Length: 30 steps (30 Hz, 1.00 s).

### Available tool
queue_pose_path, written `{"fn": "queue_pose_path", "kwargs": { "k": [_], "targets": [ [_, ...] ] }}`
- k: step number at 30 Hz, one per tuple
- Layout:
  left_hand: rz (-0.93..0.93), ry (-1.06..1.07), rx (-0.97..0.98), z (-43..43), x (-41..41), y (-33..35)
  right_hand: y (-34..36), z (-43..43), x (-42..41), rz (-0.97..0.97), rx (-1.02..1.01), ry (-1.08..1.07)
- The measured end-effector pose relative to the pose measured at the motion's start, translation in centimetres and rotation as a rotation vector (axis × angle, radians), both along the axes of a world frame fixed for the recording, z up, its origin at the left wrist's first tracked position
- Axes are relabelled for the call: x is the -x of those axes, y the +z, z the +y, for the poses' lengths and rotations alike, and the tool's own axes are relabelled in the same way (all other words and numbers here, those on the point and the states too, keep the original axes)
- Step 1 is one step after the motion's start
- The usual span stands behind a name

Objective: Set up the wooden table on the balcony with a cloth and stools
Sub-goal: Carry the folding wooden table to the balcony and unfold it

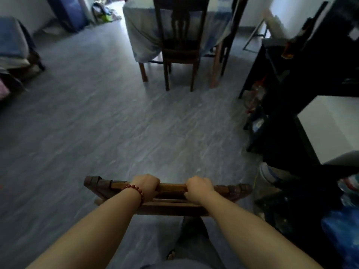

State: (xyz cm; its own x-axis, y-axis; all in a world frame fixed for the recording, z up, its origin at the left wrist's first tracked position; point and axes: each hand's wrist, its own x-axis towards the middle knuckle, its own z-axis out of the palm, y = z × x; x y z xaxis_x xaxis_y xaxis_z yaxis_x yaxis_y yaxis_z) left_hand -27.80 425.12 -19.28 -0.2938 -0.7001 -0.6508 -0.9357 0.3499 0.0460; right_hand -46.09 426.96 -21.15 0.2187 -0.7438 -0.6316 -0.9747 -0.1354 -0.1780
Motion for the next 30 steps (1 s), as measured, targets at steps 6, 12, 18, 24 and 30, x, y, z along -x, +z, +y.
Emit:
{"fn": "queue_pose_path", "kwargs": {
  "k": [6, 12, 18, 24, 30],
  "targets": [
    [-0.024, 0.091, 0.024, -7.2, -2.2, -0.1, 0.2, -9.6, -1.4, -0.033, 0.057, 0.202],
    [0.032, 0.225, 0.038, -12.8, -4.3, -0.6, 0.4, -18.2, -3.4, 0.009, 0.068, 0.397],
    [0.090, 0.359, 0.080, -17.9, -8.7, -1.5, 1.2, -26.1, -8.3, 0.005, 0.093, 0.518],
    [0.076, 0.355, 0.108, -26.7, -15.5, -1.7, 1.0, -36.0, -15.8, 0.063, 0.090, 0.574],
    [0.062, 0.386, 0.094, -34.8, -23.4, -0.5, 1.4, -43.9, -23.7, 0.041, 0.106, 0.554]
  ]
}}
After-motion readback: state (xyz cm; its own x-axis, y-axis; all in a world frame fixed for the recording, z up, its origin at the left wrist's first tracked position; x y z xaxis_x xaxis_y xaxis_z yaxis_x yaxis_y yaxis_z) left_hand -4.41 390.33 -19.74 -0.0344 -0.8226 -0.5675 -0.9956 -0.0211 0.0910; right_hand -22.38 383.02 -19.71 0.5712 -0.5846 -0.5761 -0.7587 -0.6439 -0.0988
